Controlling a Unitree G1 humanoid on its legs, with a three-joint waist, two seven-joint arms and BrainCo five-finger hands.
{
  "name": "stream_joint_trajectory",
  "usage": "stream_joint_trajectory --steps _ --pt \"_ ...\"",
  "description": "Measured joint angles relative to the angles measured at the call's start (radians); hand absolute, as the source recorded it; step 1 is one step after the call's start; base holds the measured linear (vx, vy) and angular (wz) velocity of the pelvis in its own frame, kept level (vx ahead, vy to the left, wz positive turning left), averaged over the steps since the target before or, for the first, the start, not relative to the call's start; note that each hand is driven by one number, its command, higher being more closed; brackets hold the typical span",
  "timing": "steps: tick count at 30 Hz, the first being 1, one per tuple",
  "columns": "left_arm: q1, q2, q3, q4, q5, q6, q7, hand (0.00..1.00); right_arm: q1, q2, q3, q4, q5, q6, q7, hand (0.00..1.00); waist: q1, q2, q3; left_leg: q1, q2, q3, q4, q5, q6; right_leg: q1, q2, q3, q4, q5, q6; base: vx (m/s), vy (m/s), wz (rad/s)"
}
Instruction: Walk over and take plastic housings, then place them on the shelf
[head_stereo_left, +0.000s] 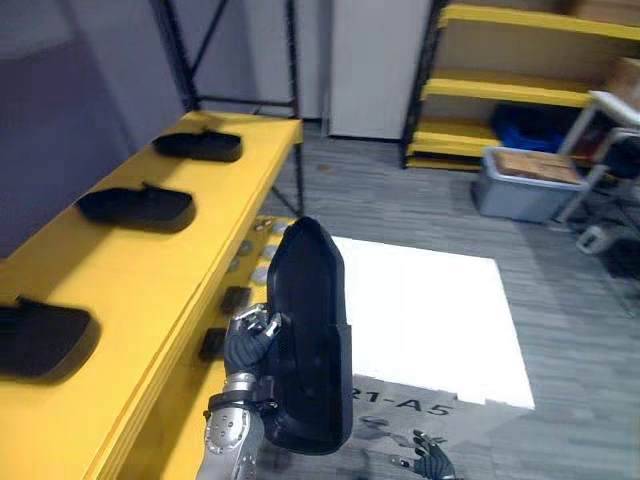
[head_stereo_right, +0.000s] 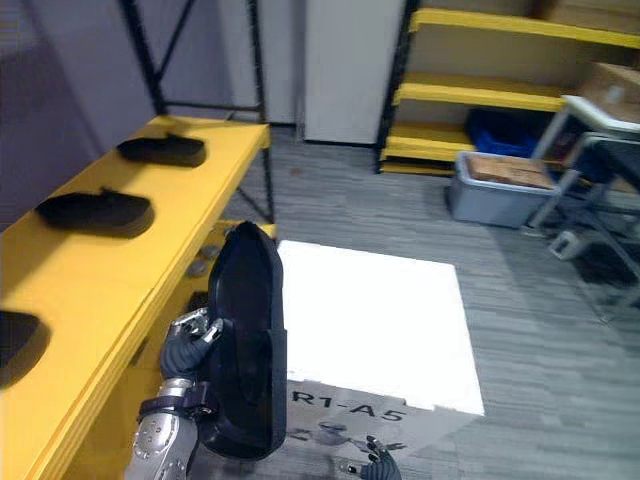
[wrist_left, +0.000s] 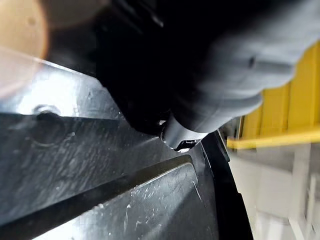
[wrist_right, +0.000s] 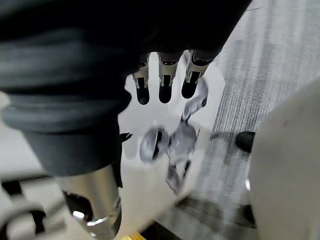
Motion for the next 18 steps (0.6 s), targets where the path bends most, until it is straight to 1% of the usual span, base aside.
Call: stream_joint_trajectory --steps 1,2,3,4,5,6,7,8,9,10,11,12,13,14,15,16,17,18 --pt "0.000 0.000 0.002 -0.005 0.000 0.000 0.001 1.00 -0.004 -0.006 0.000 0.007 0.000 0.000 -0.001 0.00 0.000 0.002 0.009 -0.014 0.004 0.041 0.001 0.000 -0.004 0.000 -0.011 -0.031 0.014 -0.011 0.002 -0.11 0.056 1.97" --pt "0.000 -0.003 0.002 -0.016 0.000 0.000 0.003 1.00 -0.016 -0.014 0.001 0.018 -0.002 0.003 -0.006 0.00 0.009 0.007 0.022 -0.045 0.034 0.154 0.021 -0.025 0.017 0.000 -0.029 -0.094 0.033 -0.024 0.006 -0.09 0.076 1.29" --pt "0.000 -0.002 0.005 -0.022 0.001 0.000 0.004 1.00 -0.023 -0.018 0.001 0.019 -0.002 0.003 -0.010 0.00 0.016 0.008 0.028 -0.059 0.058 0.243 0.039 -0.035 0.014 0.000 -0.043 -0.124 0.047 -0.033 0.012 -0.07 0.094 1.53" --pt "0.000 -0.004 0.002 -0.023 0.004 -0.002 0.006 1.00 -0.030 -0.034 0.001 0.030 -0.003 0.003 -0.017 0.00 0.021 0.015 0.033 -0.084 0.109 0.406 0.082 -0.042 0.014 0.003 -0.067 -0.185 0.073 -0.052 0.020 -0.04 0.089 1.44" --pt "0.000 -0.007 -0.002 -0.023 0.014 -0.002 0.007 1.00 -0.035 -0.047 -0.001 0.044 -0.003 0.004 -0.022 0.00 0.018 0.028 0.032 -0.104 0.148 0.504 0.118 -0.047 0.029 0.011 -0.087 -0.241 0.096 -0.064 0.033 0.01 0.160 1.83" --pt "0.000 -0.009 -0.009 -0.023 0.026 -0.003 0.008 1.00 -0.038 -0.060 -0.001 0.054 -0.005 0.005 -0.030 0.00 0.007 0.035 0.036 -0.110 0.177 0.600 0.148 -0.052 0.036 0.024 -0.119 -0.304 0.127 -0.085 0.056 0.07 0.195 1.87" --pt "0.001 -0.008 -0.011 -0.025 0.040 -0.003 0.008 1.00 -0.042 -0.072 -0.001 0.055 -0.019 0.006 -0.037 0.00 0.005 0.038 0.036 -0.116 0.174 0.641 0.146 -0.064 0.055 0.043 -0.147 -0.357 0.151 -0.100 0.079 0.10 0.199 1.56" --pt "0.002 -0.007 -0.010 -0.030 0.042 -0.003 0.008 1.00 -0.044 -0.073 -0.001 0.057 -0.024 0.006 -0.039 0.00 0.004 0.038 0.035 -0.116 0.166 0.652 0.141 -0.064 0.055 0.048 -0.159 -0.368 0.153 -0.105 0.086 0.11 0.205 1.26" --pt "0.003 -0.002 -0.002 -0.041 0.053 -0.006 0.012 1.00 -0.053 -0.070 -0.002 0.071 -0.024 0.006 -0.039 0.00 0.003 0.035 0.038 -0.112 0.142 0.660 0.128 -0.064 0.056 0.062 -0.185 -0.404 0.145 -0.104 0.094 0.09 0.173 0.83" --pt "0.003 0.002 0.001 -0.047 0.062 -0.008 0.013 1.00 -0.062 -0.065 -0.002 0.077 -0.024 0.006 -0.039 0.00 0.000 0.037 0.038 -0.111 0.134 0.661 0.124 -0.057 0.066 0.075 -0.191 -0.419 0.143 -0.105 0.100 0.15 0.232 0.89" --pt "0.003 0.006 0.003 -0.055 0.072 -0.014 0.015 1.00 -0.080 -0.054 -0.002 0.085 -0.024 0.006 -0.039 0.00 -0.003 0.040 0.038 -0.104 0.111 0.643 0.109 -0.028 0.078 0.094 -0.205 -0.438 0.141 -0.103 0.101 0.15 0.202 0.82" --pt "0.004 0.006 0.001 -0.058 0.088 -0.016 0.017 1.00 -0.082 -0.044 -0.002 0.089 -0.024 0.006 -0.039 0.00 -0.005 0.035 0.034 -0.092 0.079 0.620 0.091 -0.019 0.088 0.112 -0.224 -0.462 0.139 -0.100 0.099 0.17 0.187 0.79" --pt "0.003 0.005 0.001 -0.062 0.104 -0.016 0.021 1.00 -0.086 -0.040 -0.003 0.089 -0.024 0.006 -0.039 0.00 -0.006 0.035 0.031 -0.094 0.066 0.607 0.094 -0.022 0.093 0.116 -0.237 -0.470 0.148 -0.100 0.102 0.16 0.164 0.70" --pt "0.001 0.000 0.003 -0.075 0.130 -0.016 0.034 1.00 -0.111 -0.038 -0.004 0.094 -0.024 0.007 -0.039 0.00 -0.006 0.040 0.032 -0.114 0.056 0.590 0.126 -0.036 0.107 0.110 -0.270 -0.477 0.209 -0.105 0.110 0.18 0.182 0.66" --pt "-0.001 0.000 0.004 -0.089 0.154 -0.017 0.043 1.00 -0.129 -0.035 -0.004 0.096 -0.024 0.009 -0.039 0.00 -0.014 0.043 0.034 -0.137 0.052 0.569 0.165 -0.051 0.119 0.092 -0.305 -0.474 0.292 -0.108 0.114 0.17 0.189 0.66" --pt "-0.002 0.000 0.004 -0.093 0.164 -0.017 0.048 1.00 -0.135 -0.033 -0.004 0.095 -0.024 0.010 -0.038 0.00 -0.017 0.042 0.035 -0.140 0.051 0.561 0.178 -0.057 0.119 0.085 -0.321 -0.461 0.337 -0.108 0.114 0.15 0.190 0.71" --pt "-0.001 0.003 0.004 -0.100 0.186 -0.017 0.054 1.00 -0.143 -0.030 -0.004 0.090 -0.024 0.011 -0.039 0.00 -0.025 0.039 0.037 -0.131 0.041 0.531 0.188 -0.077 0.124 0.069 -0.342 -0.397 0.429 -0.099 0.098 0.14 0.187 0.76" --pt "-0.002 0.006 0.001 -0.107 0.203 -0.019 0.067 1.00 -0.144 -0.028 -0.008 0.085 -0.021 0.009 -0.039 0.00 -0.035 0.036 0.041 -0.108 0.038 0.493 0.176 -0.082 0.125 0.028 -0.347 -0.264 0.522 -0.124 0.054 0.15 0.141 0.76"
